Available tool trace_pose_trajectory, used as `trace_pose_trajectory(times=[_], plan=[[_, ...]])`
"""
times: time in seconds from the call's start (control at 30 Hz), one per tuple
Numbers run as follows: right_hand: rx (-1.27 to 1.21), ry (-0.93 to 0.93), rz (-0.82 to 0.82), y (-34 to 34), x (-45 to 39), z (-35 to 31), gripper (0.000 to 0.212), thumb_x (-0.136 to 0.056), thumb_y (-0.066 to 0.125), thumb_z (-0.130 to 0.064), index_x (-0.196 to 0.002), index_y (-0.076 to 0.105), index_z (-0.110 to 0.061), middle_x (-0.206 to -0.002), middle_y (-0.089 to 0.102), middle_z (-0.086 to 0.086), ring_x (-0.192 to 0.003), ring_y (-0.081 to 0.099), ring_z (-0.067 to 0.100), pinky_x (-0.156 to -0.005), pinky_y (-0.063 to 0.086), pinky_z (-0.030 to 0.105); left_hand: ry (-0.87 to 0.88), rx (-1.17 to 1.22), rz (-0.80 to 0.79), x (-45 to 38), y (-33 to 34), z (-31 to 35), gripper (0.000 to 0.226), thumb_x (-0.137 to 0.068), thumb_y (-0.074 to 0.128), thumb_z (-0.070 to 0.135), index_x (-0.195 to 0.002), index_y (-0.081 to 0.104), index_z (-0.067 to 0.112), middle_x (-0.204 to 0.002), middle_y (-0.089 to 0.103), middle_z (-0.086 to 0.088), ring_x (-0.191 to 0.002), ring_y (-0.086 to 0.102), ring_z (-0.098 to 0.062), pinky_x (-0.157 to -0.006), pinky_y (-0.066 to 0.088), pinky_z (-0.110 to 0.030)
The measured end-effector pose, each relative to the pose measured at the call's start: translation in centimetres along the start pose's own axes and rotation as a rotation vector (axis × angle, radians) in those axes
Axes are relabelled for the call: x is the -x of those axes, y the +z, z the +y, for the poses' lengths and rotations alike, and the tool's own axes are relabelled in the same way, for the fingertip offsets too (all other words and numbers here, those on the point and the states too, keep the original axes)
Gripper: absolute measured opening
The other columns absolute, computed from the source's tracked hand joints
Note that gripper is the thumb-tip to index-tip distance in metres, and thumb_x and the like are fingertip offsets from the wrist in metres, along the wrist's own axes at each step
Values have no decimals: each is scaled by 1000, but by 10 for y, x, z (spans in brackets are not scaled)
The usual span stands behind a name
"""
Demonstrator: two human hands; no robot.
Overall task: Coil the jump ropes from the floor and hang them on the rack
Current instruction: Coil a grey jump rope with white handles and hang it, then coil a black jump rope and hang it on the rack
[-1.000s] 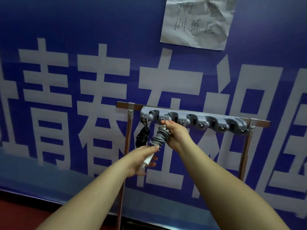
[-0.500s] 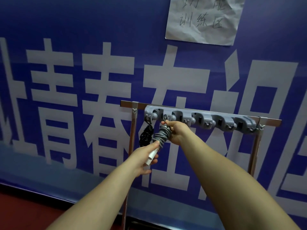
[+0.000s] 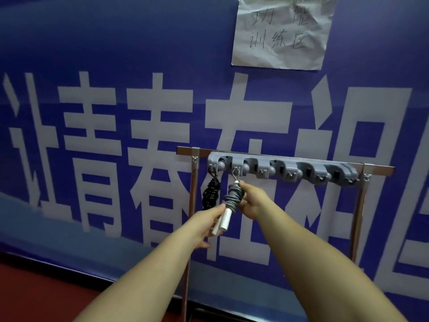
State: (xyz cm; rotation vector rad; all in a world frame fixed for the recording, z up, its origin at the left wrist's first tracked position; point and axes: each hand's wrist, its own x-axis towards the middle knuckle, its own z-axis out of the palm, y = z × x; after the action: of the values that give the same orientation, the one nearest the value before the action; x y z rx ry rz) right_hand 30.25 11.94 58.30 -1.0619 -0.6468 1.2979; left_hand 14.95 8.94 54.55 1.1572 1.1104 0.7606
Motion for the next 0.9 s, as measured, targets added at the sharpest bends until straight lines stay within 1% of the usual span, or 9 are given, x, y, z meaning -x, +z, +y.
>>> trace_pose_trajectory(times=[0.03,0.13,0.2,0.47,0.57,0.67,0.77,0.83,0.9], plan=[[25,-10,-9,-6,7,10,29,-95,57,-24,-114,57,-1,-96,62,16,-56,63,19,-53,54,29,-2,-3,-1,6,2,-5,61,-88,54,56,-135,49,18,-135,54,-9,-128,46,-29,-110,21,-54],[282,-47,-9,-28,33,40,39,-94,60,-29,-126,50,-8,-121,58,11,-106,60,25,-88,50,38,-4,-9,53,19,6,-20,71,-87,50,61,-145,38,22,-147,41,-8,-138,34,-29,-113,17,-51],[421,-27,-16,-44,53,64,41,-93,61,-34,-126,48,-13,-121,56,6,-113,56,24,-92,47,38,-6,-22,52,32,9,-35,71,-87,50,61,-145,38,23,-147,41,-8,-138,33,-29,-113,19,-49],[566,110,-57,-103,92,193,12,-96,57,-30,-92,56,-18,-92,59,1,-81,57,16,-71,44,30,-48,-115,35,44,14,-153,51,-96,44,48,-138,42,20,-141,48,-5,-132,41,-25,-105,28,-40],[619,185,-42,-129,90,257,13,-95,57,-27,-86,57,-18,-88,62,2,-74,58,13,-72,45,30,-161,-72,85,30,9,-225,43,-97,45,44,-130,48,17,-133,55,-8,-117,51,-23,-83,35,-27],[598,290,-66,-156,87,324,15,-96,56,-21,-82,54,-17,-79,57,2,-60,52,9,-54,39,22,-223,-59,134,18,5,-304,36,-97,49,35,-125,52,13,-115,59,-7,-90,54,-10,-62,34,-16],[645,403,-71,-187,84,398,11,-95,57,-21,-85,57,-18,-83,58,3,-74,56,16,-65,42,27,-347,-49,120,5,3,-390,16,-97,51,31,-103,56,17,-99,59,-1,-80,53,-4,-57,36,-13],[653,480,-94,-211,85,444,10,-96,56,-21,-87,59,-17,-85,59,4,-80,57,17,-68,43,28,-425,-38,140,1,0,-446,13,-96,52,33,-89,54,23,-94,61,0,-87,56,-12,-58,38,-16],[660,595,-99,-237,93,487,8,-96,56,-21,-90,60,-16,-89,61,4,-80,58,15,-69,44,27,-523,-41,120,3,0,-495,17,-95,51,39,-95,56,22,-103,65,-4,-96,57,-17,-63,36,-20]])
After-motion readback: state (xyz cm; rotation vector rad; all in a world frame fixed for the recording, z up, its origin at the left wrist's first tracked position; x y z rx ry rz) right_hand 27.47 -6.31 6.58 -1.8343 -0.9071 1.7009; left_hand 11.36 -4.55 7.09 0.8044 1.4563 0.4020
